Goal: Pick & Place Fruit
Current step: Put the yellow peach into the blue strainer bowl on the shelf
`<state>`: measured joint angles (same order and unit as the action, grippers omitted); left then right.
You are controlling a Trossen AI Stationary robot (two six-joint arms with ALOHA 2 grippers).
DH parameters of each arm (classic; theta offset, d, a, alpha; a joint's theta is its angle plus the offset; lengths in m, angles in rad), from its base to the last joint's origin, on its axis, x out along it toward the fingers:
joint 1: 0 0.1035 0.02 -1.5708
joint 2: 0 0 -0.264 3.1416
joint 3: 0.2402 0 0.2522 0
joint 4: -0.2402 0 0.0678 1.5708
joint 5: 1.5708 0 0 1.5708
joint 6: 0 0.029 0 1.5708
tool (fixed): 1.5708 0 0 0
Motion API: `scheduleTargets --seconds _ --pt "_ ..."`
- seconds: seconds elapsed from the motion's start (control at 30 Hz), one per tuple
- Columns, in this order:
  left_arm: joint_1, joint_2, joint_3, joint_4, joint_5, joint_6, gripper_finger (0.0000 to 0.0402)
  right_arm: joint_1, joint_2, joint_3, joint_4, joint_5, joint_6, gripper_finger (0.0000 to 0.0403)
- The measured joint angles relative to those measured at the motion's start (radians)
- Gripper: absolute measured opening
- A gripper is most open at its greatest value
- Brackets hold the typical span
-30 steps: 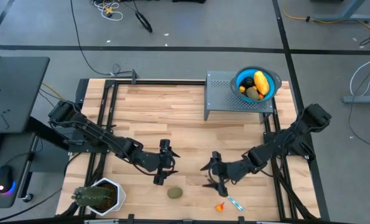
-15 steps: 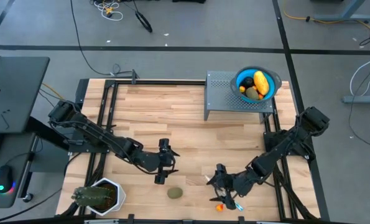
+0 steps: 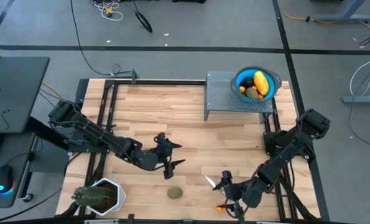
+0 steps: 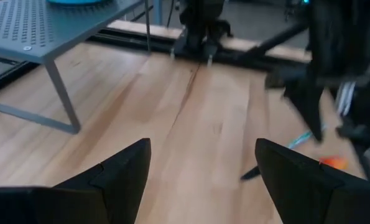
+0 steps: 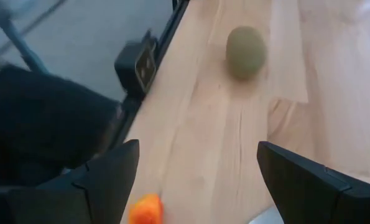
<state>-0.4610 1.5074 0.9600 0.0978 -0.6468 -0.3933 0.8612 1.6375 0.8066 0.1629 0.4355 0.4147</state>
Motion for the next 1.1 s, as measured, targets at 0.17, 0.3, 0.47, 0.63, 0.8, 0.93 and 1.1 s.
scheduleTargets --seconds 0.17,0.3,0.47,0.63,0.8,0.93,1.1 --pt "-0.01 0.0 0.0 0.047 -0.011 -0.096 0.0295 0.021 0.095 0.0 0.042 -0.039 -0.039 0.0334" --pt "-0.026 0.0 0.0 0.052 -0.06 -0.163 0.0295 0.054 0.137 0.0 0.111 -0.071 -0.059 0.0334" --pt "-0.05 0.009 0.0 0.056 -0.135 -0.204 0.0295 0.103 0.145 0.0 0.101 -0.006 -0.072 0.0334" --pt "-0.054 0.088 0.0 0.148 -0.176 -0.213 0.0295 0.111 0.156 0.0 0.099 0.053 -0.1 0.0334" --pt "-0.05 0.185 -0.001 0.278 -0.165 -0.187 0.0295 0.111 0.19 0.0 0.113 0.054 -0.146 0.0334" --pt "-0.05 0.215 -0.001 0.347 -0.153 -0.171 0.0295 0.111 0.223 0.0 0.143 0.053 -0.154 0.0334" --pt "-0.051 0.214 -0.001 0.366 -0.163 -0.17 0.0295 0.109 0.242 0.0 0.173 0.054 -0.167 0.033"
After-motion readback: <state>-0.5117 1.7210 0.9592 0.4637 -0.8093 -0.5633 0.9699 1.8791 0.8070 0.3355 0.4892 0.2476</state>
